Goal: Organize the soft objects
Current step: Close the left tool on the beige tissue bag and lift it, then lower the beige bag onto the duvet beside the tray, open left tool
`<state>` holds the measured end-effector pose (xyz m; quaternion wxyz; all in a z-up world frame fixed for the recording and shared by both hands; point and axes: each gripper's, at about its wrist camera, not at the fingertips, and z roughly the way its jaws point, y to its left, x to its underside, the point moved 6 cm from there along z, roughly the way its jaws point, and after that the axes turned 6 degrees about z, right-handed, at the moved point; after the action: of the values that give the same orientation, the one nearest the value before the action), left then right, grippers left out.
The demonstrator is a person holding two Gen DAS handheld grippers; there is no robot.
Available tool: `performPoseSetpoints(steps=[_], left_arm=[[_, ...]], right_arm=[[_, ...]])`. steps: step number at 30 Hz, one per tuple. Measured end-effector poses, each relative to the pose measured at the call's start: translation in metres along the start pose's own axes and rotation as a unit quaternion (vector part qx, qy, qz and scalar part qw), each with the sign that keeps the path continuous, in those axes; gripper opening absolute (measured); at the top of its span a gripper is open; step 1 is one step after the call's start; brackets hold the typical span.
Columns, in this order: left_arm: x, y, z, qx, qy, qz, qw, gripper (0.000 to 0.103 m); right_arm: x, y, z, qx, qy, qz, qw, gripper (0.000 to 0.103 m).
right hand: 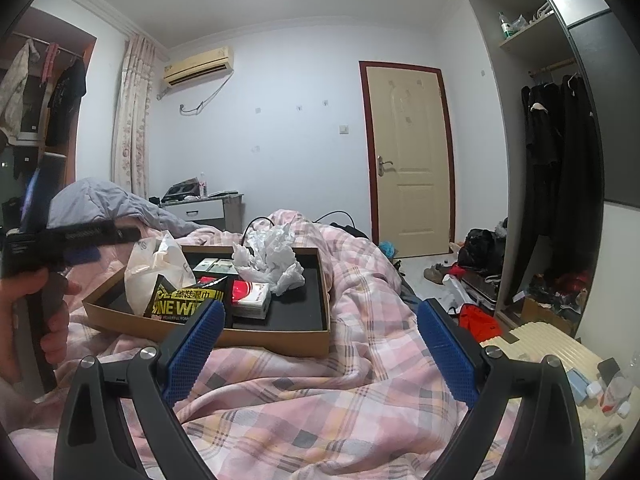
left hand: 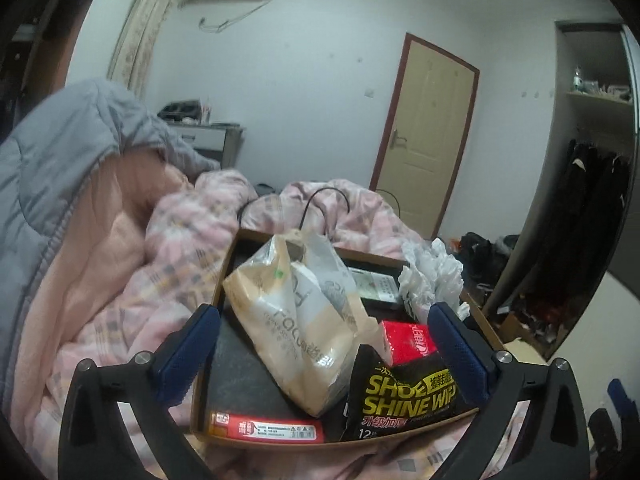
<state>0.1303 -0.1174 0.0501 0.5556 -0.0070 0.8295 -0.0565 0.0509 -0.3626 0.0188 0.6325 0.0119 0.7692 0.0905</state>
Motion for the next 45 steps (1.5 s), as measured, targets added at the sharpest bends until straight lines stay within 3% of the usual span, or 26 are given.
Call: performPoseSetpoints(steps=[5,8,11,12,14,18,25,31,36,40,45], left_arm=[[0.007,-0.017,0.018,-0.004,0.038,0.055,0.9977,0.103],[0.019,-0.021,0.036,0.007,0.078,0.063,0.9949,0.102],[0.035,-0.019,0.054,0.014,0.126,0.054,0.9904,0.074],[0.038,-0.018,0.057,0.024,0.131,0.045,0.9901,0.059],[0.041,-0.018,0.059,0.038,0.130,0.031,0.9903,0.045],[0.036,-0.026,0.047,0.018,0.103,0.059,0.9927,0.012],[0.014,-0.016,0.011,0.036,0.046,0.027,0.9979,0.009],[-0.008,-0.002,-0.055,0.045,-0.039,0.013,0.9982,0.008],[0.012,0.025,-0.113,0.008,-0.080,0.020,0.9965,0.009],[0.038,0.055,-0.125,-0.023,-0.069,-0.004,0.9973,0.009],[0.041,0.073,-0.141,-0.063,-0.114,-0.032,0.9909,0.009]], right_arm=[[0.001,0.001,0.000,0.002,0.005,-0.002,1.000,0.097],[0.002,0.002,-0.001,0.004,0.006,-0.008,1.000,0.097],[0.002,0.004,-0.001,0.005,0.004,-0.013,1.000,0.097],[0.002,0.004,-0.002,0.005,0.004,-0.015,1.000,0.097],[0.002,0.005,-0.002,0.006,0.003,-0.018,1.000,0.097],[0.002,0.006,-0.002,0.007,0.004,-0.022,1.000,0.097],[0.002,0.007,-0.003,0.008,0.002,-0.022,1.000,0.097],[0.002,0.007,-0.003,0.009,0.000,-0.022,1.000,0.097],[0.002,0.008,-0.003,0.009,-0.001,-0.024,1.000,0.097],[0.002,0.008,-0.002,0.010,0.000,-0.025,1.000,0.097],[0.002,0.008,-0.002,0.010,0.001,-0.025,1.000,0.097]])
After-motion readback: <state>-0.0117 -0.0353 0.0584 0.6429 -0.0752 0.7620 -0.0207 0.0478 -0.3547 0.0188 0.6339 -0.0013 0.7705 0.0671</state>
